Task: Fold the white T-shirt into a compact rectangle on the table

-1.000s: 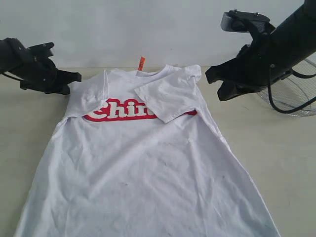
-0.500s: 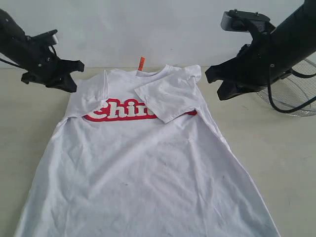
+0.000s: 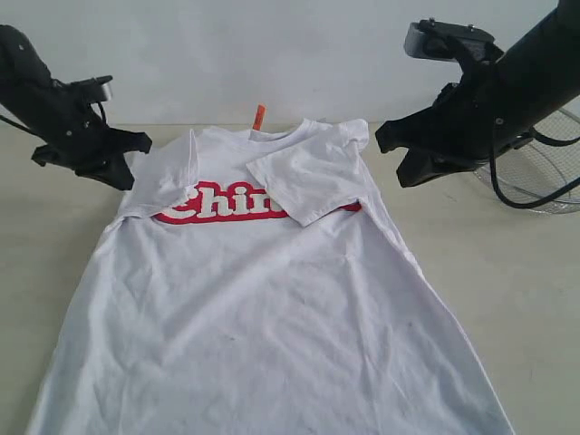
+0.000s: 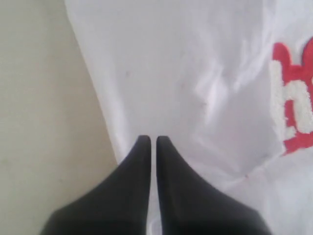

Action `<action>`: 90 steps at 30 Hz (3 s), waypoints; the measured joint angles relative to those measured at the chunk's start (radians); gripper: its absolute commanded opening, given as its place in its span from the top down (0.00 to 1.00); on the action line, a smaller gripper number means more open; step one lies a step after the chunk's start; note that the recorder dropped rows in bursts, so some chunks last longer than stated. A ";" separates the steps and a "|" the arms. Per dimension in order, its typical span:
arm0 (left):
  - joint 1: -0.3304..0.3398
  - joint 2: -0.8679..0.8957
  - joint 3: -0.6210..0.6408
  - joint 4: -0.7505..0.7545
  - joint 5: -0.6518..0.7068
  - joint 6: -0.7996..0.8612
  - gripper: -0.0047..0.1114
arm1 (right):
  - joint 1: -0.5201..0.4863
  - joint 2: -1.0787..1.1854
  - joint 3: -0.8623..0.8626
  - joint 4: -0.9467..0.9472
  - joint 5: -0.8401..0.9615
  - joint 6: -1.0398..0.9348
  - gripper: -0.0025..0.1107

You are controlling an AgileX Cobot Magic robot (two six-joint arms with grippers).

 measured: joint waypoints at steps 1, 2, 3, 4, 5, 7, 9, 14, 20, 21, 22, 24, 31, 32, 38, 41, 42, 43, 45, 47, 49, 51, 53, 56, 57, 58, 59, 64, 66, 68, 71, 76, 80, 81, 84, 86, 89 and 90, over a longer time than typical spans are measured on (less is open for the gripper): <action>0.000 -0.031 0.000 0.000 0.022 0.000 0.92 | 0.000 0.000 0.000 0.000 0.000 0.000 0.98; 0.000 -0.041 0.000 0.000 0.032 0.000 0.92 | 0.000 0.000 0.000 0.000 0.000 0.000 0.98; 0.000 -0.049 0.000 0.003 0.041 -0.004 0.92 | 0.000 0.000 0.000 0.000 0.000 0.000 0.98; 0.000 -0.049 0.000 0.009 0.049 -0.009 0.92 | 0.000 0.000 0.000 0.000 0.000 0.000 0.98; 0.000 -0.051 0.000 0.017 0.054 -0.016 0.92 | 0.000 0.000 0.000 0.000 0.000 0.000 0.98; 0.000 -0.051 0.013 0.032 0.058 -0.029 0.92 | 0.000 0.000 0.000 0.000 0.000 0.000 0.98; 0.000 -0.051 0.034 0.046 0.058 -0.036 0.92 | 0.000 0.000 0.000 0.000 0.000 0.000 0.98; 0.000 -0.043 0.076 0.054 0.032 -0.036 0.92 | 0.000 0.000 0.000 0.002 0.000 0.000 0.98; 0.000 -0.004 0.082 0.054 0.018 -0.036 0.92 | 0.000 0.000 0.000 0.004 0.000 0.000 0.98; 0.000 -0.007 0.082 0.054 0.018 -0.038 0.92 | 0.000 0.000 0.000 0.004 0.000 0.000 0.98; 0.000 -0.012 0.082 0.054 0.018 -0.038 0.92 | 0.000 0.000 0.000 0.005 0.000 0.000 0.98; 0.000 -0.040 0.082 0.054 0.031 -0.038 0.92 | 0.000 0.000 0.000 0.008 0.000 0.002 0.98; 0.000 -0.222 0.177 0.038 0.094 -0.038 0.92 | -0.068 -0.027 0.035 0.023 0.054 0.039 0.98; 0.000 -0.258 0.208 0.029 0.094 -0.038 0.92 | -0.089 -0.043 0.053 0.023 0.057 0.042 0.98; 0.000 -0.496 0.389 -0.029 0.087 -0.017 0.92 | -0.171 -0.158 0.155 0.025 0.074 0.044 0.98; 0.000 -0.618 0.497 -0.040 0.041 -0.015 0.92 | -0.172 -0.175 0.170 0.036 0.120 0.030 0.98; 0.000 -0.652 0.532 -0.047 0.027 -0.013 0.92 | -0.172 -0.175 0.179 0.040 0.136 0.028 0.98; 0.000 -0.680 0.567 -0.052 0.022 -0.013 0.92 | -0.172 -0.175 0.186 0.045 0.147 0.028 0.98; 0.000 -0.722 0.635 -0.061 0.017 -0.007 0.92 | -0.172 -0.176 0.211 0.060 0.164 0.020 0.98; 0.000 -0.744 0.691 -0.066 0.016 0.000 0.92 | -0.172 -0.179 0.241 0.084 0.168 -0.002 0.98; 0.000 -0.767 0.764 -0.085 0.010 0.006 0.92 | -0.172 -0.183 0.272 0.108 0.168 -0.025 0.98; 0.000 -0.801 0.841 -0.115 -0.003 0.008 0.92 | -0.172 -0.189 0.311 0.126 0.158 -0.051 0.95; 0.000 -0.846 0.914 -0.153 -0.017 0.008 0.92 | -0.172 -0.191 0.351 0.136 0.143 -0.063 0.87; 0.000 -0.919 1.030 -0.208 -0.042 0.016 0.92 | -0.172 -0.191 0.394 0.143 0.140 -0.073 0.64; 0.000 -0.945 1.064 -0.228 -0.050 0.027 0.91 | -0.172 -0.191 0.400 0.145 0.140 -0.075 0.57; 0.000 -0.966 1.087 -0.247 -0.055 0.038 0.89 | -0.172 -0.191 0.405 0.147 0.145 -0.075 0.49; 0.000 -0.990 1.111 -0.272 -0.060 0.052 0.86 | -0.172 -0.191 0.409 0.149 0.154 -0.075 0.46; 0.000 -1.071 1.175 -0.347 -0.038 0.101 0.56 | -0.172 -0.192 0.412 0.151 0.264 -0.041 0.44; 0.000 -1.086 1.192 -0.349 -0.018 0.106 0.45 | -0.172 -0.192 0.416 0.151 0.301 -0.024 0.44; 0.000 -1.090 1.209 -0.346 -0.010 0.108 0.42 | -0.172 -0.193 0.422 0.151 0.315 -0.013 0.44; 0.000 -1.093 1.235 -0.282 -0.019 0.063 0.43 | -0.172 -0.193 0.472 0.140 0.303 0.002 0.44; 0.000 -1.093 1.279 -0.176 -0.038 -0.055 0.43 | -0.172 -0.196 0.622 0.006 0.214 0.079 0.44; 0.000 -1.079 1.279 -0.147 -0.043 -0.100 0.43 | -0.172 -0.196 0.658 -0.015 0.173 0.093 0.44; 0.000 -1.046 1.279 -0.138 -0.043 -0.112 0.43 | -0.172 -0.196 0.658 -0.015 0.155 0.104 0.44; 0.000 -0.937 1.279 -0.134 -0.045 -0.118 0.43 | -0.172 -0.196 0.658 -0.015 0.122 0.108 0.44; 0.000 -0.873 1.279 -0.134 -0.049 -0.120 0.43 | -0.172 -0.196 0.658 -0.015 0.118 0.111 0.44; 0.000 -0.818 1.279 -0.130 -0.049 -0.120 0.43 | -0.172 -0.196 0.658 -0.015 0.117 0.111 0.44; 0.000 -0.810 1.279 -0.130 -0.050 -0.120 0.43 | -0.172 -0.196 0.658 -0.015 0.117 0.111 0.44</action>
